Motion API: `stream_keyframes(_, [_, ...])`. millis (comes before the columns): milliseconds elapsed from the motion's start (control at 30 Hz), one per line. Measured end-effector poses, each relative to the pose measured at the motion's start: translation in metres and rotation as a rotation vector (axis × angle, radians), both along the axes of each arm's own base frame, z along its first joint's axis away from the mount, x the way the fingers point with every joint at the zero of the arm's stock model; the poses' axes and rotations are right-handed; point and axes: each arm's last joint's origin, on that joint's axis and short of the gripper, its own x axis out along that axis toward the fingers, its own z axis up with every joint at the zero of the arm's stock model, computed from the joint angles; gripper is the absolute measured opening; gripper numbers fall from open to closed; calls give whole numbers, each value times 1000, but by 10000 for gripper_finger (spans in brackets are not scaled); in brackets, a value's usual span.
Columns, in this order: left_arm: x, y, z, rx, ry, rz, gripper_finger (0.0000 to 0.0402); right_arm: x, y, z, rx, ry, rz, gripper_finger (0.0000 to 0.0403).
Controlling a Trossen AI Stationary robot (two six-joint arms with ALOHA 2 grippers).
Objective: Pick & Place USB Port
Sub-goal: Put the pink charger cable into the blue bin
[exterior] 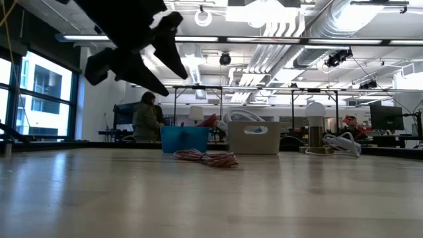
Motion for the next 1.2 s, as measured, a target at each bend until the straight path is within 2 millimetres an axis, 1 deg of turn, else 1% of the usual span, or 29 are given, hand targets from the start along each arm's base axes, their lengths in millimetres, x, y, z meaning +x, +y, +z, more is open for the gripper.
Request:
stream_keyframes(333, [8,35,-2,-213,63,-157,234,-4,10,0,-12,-2,8,154])
stream_keyframes(600, [11,55,-2,-260,48,-135,198,-9,20,0,-40,-13,52,154])
stream_keyframes(767, [20,64,-14,-282,62,-119,187,-13,28,4,-60,-46,87,154])
stream_keyframes(933, [34,69,-39,-292,99,-103,186,-25,32,12,-57,-72,85,153])
stream_keyframes(1033, [39,69,-50,-291,111,-104,186,-30,34,15,-60,-80,62,154])
stream_keyframes(1133, [43,68,-56,-300,153,-112,186,-33,36,15,-67,-75,52,153])
stream_keyframes(1200, [50,67,-55,-306,153,-118,186,-35,37,15,-71,-73,38,154])
